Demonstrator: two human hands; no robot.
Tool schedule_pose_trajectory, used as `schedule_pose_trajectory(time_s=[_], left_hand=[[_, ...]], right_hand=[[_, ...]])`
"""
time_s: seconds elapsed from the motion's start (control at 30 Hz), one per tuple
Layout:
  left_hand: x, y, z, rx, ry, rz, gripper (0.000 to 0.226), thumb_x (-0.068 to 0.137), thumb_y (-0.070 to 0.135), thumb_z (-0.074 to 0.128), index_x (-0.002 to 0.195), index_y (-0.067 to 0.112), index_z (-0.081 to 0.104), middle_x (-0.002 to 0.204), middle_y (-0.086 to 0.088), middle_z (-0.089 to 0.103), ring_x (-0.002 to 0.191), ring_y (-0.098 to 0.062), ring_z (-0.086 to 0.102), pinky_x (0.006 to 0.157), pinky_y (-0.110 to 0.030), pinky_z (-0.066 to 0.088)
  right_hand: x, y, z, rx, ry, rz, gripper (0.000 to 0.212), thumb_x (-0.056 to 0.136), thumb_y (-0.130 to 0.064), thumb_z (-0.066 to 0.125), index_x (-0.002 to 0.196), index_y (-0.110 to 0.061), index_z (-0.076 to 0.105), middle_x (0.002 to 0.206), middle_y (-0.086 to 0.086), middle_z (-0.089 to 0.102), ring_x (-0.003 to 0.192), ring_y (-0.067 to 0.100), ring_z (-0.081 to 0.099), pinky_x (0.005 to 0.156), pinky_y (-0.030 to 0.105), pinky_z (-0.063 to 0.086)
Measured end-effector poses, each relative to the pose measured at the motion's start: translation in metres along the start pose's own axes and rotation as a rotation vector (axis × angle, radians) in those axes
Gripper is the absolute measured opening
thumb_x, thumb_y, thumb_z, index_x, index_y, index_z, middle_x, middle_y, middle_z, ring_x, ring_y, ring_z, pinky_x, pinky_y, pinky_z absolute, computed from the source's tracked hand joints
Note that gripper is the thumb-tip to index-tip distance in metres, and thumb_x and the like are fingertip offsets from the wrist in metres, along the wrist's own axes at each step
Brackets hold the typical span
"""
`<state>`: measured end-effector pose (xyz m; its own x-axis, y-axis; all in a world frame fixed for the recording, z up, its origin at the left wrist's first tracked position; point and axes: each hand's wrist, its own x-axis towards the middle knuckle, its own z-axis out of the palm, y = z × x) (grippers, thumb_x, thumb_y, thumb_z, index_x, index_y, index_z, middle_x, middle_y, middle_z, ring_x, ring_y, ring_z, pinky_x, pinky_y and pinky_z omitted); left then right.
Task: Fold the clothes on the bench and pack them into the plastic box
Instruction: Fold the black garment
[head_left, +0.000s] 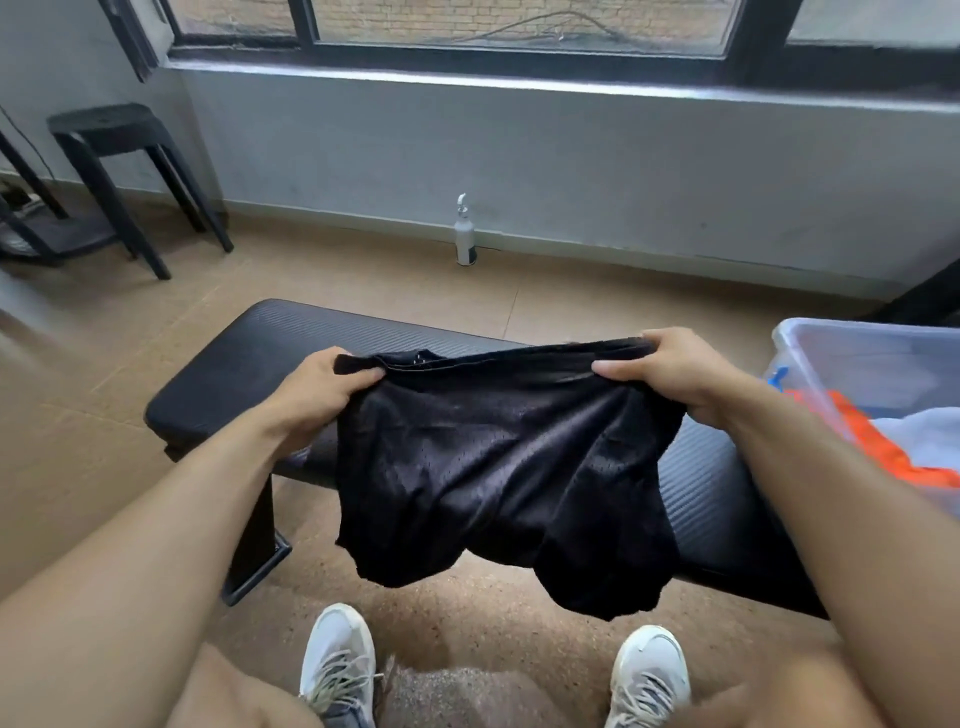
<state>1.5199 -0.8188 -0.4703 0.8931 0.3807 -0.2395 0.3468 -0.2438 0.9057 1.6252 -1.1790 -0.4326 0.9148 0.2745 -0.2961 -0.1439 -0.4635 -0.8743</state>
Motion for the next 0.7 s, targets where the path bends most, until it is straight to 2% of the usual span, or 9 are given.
schedule_pose_trajectory(time_s=[0.07,0.1,0.2,0.27,0.33,0.37,0.47,0.57,0.7], left_hand=[[0.008,-0.001,0.001,-0.030,0.066,0.004,0.022,0.087,0.024,0.078,0.094,0.008,0.064,0.093,-0.015,0.075,0.085,-0.028,0.070,0.079,-0.045,0.057],[0.012,-0.002,0.002,-0.039,0.104,0.003,0.026,0.085,0.026,0.080,0.098,0.009,0.065,0.097,-0.017,0.075,0.087,-0.029,0.070,0.082,-0.048,0.057],[0.016,-0.004,0.005,0.083,0.253,-0.007,0.025,0.089,0.028,0.076,0.104,0.012,0.063,0.097,-0.008,0.070,0.082,-0.020,0.063,0.065,-0.035,0.049],[0.019,-0.007,0.007,0.123,0.307,-0.013,0.024,0.092,0.030,0.071,0.109,0.015,0.064,0.103,-0.006,0.070,0.089,-0.022,0.064,0.066,-0.033,0.047],[0.020,-0.007,0.007,0.117,0.309,-0.019,0.018,0.096,0.029,0.065,0.111,0.018,0.067,0.109,-0.007,0.071,0.098,-0.026,0.066,0.075,-0.035,0.050],[0.021,-0.005,0.007,0.107,0.307,-0.019,0.014,0.097,0.026,0.062,0.108,0.021,0.069,0.109,-0.006,0.071,0.097,-0.026,0.066,0.076,-0.034,0.050],[0.019,0.001,0.003,-0.014,0.277,-0.053,0.022,0.098,0.018,0.056,0.091,0.025,0.075,0.103,-0.007,0.074,0.094,-0.028,0.068,0.077,-0.033,0.053],[0.012,0.013,0.004,-0.085,0.225,-0.031,0.022,0.094,0.022,0.060,0.087,0.031,0.079,0.097,-0.005,0.078,0.101,-0.031,0.071,0.095,-0.049,0.056],[-0.018,0.049,0.026,-0.077,0.243,0.104,0.012,0.098,0.022,0.062,0.096,0.026,0.073,0.099,0.000,0.075,0.098,-0.021,0.070,0.090,-0.045,0.057]], right_hand=[[-0.014,-0.004,-0.010,-0.077,0.019,0.006,0.033,0.070,-0.030,0.092,0.090,-0.011,0.075,0.080,0.004,0.078,0.071,0.016,0.075,0.055,0.022,0.056],[-0.019,-0.006,-0.015,-0.123,0.020,0.017,0.041,0.066,-0.037,0.093,0.093,-0.012,0.074,0.085,0.003,0.079,0.074,0.016,0.075,0.060,0.024,0.058],[-0.033,-0.012,-0.022,-0.275,0.002,0.022,0.076,0.059,-0.052,0.093,0.120,-0.012,0.070,0.118,0.003,0.073,0.101,0.019,0.070,0.087,0.031,0.055],[-0.039,-0.015,-0.026,-0.345,-0.089,0.048,0.063,0.064,-0.050,0.091,0.115,-0.017,0.074,0.111,0.001,0.076,0.100,0.017,0.071,0.088,0.030,0.055],[-0.045,-0.018,-0.026,-0.375,-0.171,0.081,0.039,0.070,-0.047,0.088,0.095,-0.017,0.080,0.091,0.003,0.080,0.085,0.017,0.074,0.083,0.032,0.059],[-0.045,-0.018,-0.025,-0.378,-0.168,0.084,0.038,0.072,-0.047,0.086,0.088,-0.013,0.080,0.083,0.004,0.079,0.077,0.017,0.073,0.080,0.033,0.059],[-0.048,-0.020,-0.023,-0.327,-0.076,0.096,0.043,0.076,-0.047,0.084,0.068,-0.007,0.071,0.058,-0.001,0.069,0.051,0.010,0.062,0.050,0.018,0.048],[-0.052,-0.024,-0.018,-0.162,-0.108,0.097,0.040,0.080,-0.039,0.083,0.080,-0.001,0.072,0.068,0.006,0.073,0.055,0.013,0.066,0.047,0.019,0.047],[-0.058,-0.039,0.006,0.092,-0.193,0.089,0.022,0.087,-0.022,0.079,0.078,-0.009,0.062,0.068,0.007,0.069,0.053,0.014,0.065,0.048,0.022,0.051]])
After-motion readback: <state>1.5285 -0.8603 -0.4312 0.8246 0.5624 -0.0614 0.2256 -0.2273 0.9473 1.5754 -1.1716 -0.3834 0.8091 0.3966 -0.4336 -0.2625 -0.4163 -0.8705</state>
